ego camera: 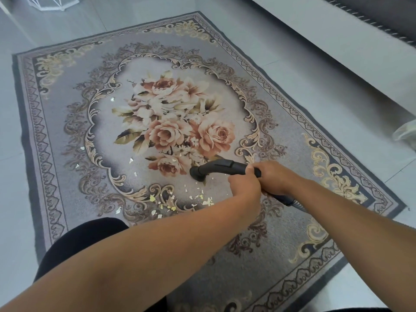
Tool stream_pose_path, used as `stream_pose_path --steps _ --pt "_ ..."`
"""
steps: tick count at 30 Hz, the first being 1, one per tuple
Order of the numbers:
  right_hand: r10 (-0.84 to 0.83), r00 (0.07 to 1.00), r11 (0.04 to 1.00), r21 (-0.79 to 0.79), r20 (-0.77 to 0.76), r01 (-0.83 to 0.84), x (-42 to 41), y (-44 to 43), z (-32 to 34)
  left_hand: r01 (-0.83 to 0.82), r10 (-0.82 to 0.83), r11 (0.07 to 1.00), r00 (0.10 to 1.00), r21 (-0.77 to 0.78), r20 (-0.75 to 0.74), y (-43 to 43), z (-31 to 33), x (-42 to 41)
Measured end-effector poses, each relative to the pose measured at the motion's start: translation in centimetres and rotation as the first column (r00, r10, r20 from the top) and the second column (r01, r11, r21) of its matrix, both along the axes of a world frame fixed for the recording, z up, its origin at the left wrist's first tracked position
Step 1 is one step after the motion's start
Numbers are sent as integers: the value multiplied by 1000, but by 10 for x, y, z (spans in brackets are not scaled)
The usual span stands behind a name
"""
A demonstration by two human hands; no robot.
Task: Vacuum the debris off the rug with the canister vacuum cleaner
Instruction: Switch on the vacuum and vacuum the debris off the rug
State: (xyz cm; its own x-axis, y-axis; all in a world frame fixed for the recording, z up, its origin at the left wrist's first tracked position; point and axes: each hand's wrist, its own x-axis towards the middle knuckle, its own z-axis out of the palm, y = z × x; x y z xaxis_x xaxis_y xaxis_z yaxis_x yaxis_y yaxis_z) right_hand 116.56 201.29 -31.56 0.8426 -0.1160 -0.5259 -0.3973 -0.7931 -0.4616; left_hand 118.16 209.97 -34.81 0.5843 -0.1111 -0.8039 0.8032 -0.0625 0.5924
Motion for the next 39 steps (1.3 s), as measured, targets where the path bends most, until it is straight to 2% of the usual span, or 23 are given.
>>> stream_pose_path --steps 5,13,19,29,39 --pt "-8 1000 1000 7 -10 8 -12 -6 0 2 -3 999 1000 -41 -23 -2 0 -14" --pt "16 1000 1000 5 -17 -16 -23 -11 5 37 -37 999 999 -2 -27 -5 1 -25" --pt "-5 1000 995 -97 16 6 -28 -17 11 46 -50 986 999 -161 -18 -4 15 -19" --pt "-71 997 981 -179 23 74 -48 -37 8 142 -148 972 989 -186 -19 -23 15 -29" --pt "-96 995 979 -181 4 95 -69 -61 9 181 -193 960 980 -213 -38 -44 16 -46"
